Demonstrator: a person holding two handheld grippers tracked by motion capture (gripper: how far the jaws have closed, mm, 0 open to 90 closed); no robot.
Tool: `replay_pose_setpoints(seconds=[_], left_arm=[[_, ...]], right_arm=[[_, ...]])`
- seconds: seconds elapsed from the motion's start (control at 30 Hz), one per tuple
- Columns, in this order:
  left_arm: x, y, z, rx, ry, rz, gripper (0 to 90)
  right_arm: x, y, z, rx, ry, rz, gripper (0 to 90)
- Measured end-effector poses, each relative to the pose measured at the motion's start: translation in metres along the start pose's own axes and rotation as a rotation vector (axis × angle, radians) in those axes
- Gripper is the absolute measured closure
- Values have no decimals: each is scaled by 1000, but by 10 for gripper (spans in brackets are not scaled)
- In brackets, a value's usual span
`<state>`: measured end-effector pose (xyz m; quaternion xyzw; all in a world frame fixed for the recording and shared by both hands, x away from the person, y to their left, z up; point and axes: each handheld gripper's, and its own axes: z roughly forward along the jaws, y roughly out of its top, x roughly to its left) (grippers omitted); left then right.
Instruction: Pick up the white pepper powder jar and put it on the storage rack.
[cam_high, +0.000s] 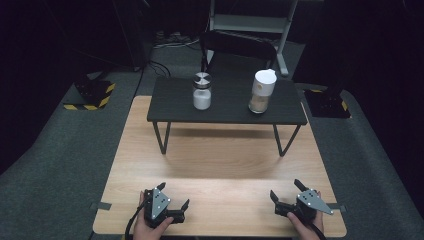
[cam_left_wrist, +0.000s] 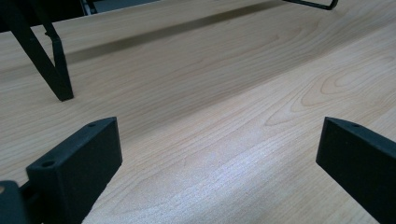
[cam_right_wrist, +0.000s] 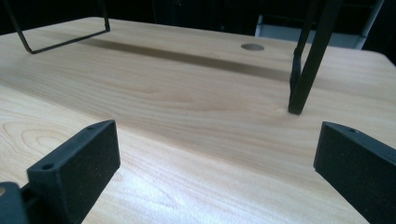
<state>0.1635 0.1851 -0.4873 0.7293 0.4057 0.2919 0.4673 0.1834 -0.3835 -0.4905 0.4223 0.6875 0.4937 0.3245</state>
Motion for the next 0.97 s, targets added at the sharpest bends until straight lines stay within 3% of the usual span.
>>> replay_pose_setpoints(seconds=[0.53, 0.97], left_arm=[[-1, 0, -1, 2, 3, -3, 7], [1, 2, 0, 11, -4, -3, 7]], right_arm=[[-1, -2, -2, 12, -26, 51, 1], [0, -2, -2, 12, -20, 29, 1]])
